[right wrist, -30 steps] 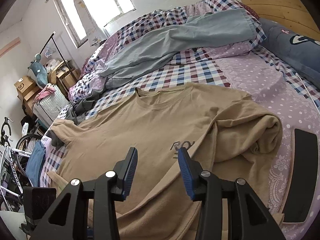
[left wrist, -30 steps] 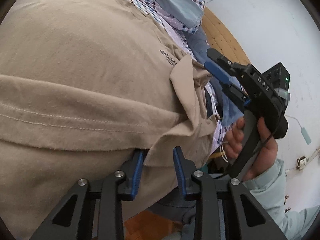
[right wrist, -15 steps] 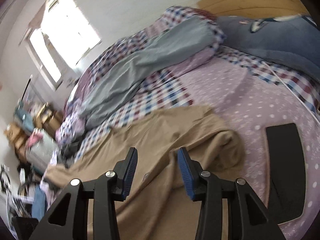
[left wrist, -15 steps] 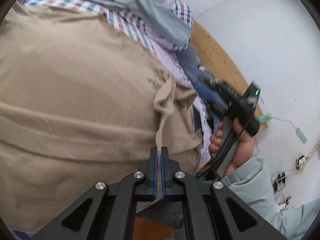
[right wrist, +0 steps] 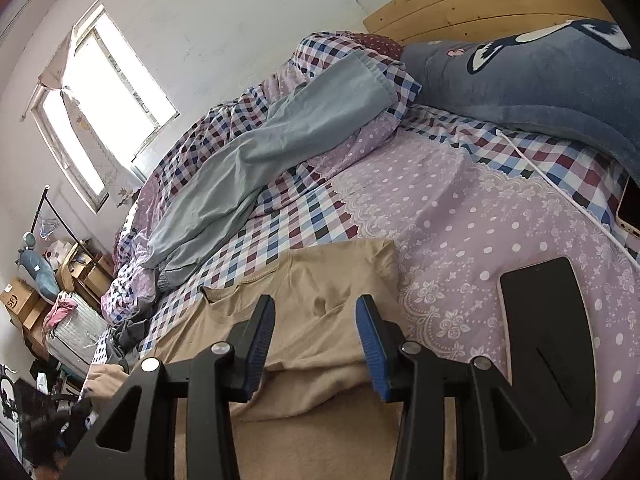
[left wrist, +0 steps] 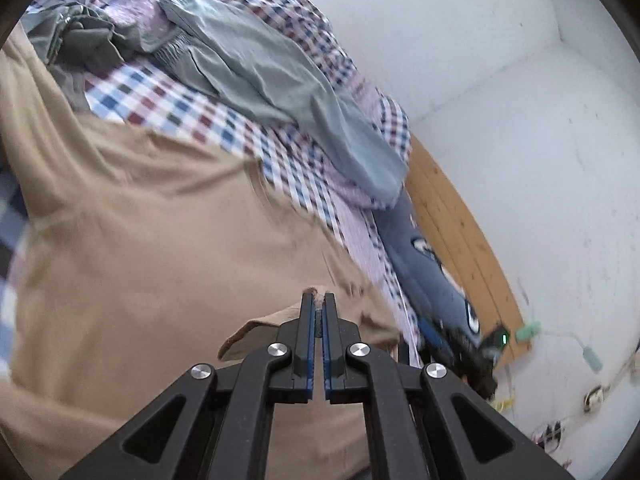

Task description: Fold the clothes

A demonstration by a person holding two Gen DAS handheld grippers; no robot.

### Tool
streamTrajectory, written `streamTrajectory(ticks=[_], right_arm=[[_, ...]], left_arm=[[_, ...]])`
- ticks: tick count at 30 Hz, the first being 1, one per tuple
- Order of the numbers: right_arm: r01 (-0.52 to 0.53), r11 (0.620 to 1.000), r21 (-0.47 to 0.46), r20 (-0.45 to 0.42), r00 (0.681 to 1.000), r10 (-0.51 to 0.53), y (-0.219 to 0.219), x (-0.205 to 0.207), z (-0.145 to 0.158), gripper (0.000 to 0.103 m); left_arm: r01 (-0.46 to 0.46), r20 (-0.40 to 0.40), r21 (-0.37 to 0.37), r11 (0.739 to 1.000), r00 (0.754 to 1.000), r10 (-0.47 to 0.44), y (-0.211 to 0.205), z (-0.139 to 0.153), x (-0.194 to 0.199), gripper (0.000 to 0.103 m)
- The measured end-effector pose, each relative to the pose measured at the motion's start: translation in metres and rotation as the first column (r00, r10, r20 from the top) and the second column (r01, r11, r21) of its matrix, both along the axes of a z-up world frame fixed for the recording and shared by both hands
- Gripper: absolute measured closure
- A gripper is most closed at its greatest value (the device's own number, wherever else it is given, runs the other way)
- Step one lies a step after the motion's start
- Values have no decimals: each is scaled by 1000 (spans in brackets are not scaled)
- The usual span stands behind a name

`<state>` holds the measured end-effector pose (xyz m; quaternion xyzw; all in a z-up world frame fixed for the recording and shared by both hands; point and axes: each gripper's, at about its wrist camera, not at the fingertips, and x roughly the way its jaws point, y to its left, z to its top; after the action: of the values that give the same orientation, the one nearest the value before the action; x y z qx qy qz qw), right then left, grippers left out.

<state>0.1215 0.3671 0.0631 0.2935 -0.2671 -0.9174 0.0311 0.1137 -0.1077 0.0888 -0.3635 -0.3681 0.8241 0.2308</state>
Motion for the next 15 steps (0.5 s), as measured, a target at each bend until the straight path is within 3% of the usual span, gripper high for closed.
streamTrajectory(ticks=[7,10,15], right_arm=[[12,999,38,26,1000,-13,7,1,0,57],[-64,992,113,70,996,56,5,0,-1,57],[-260,909,326,138,964,226,-18,8,-5,57]], left_arm=[[-88,-20,24,996,996,89,-42,18,-47,102],[-133,-35,20,991,990,134,-60,21,-57,102],[-191,20,13,982,981,191,-75,-9,-62,102]])
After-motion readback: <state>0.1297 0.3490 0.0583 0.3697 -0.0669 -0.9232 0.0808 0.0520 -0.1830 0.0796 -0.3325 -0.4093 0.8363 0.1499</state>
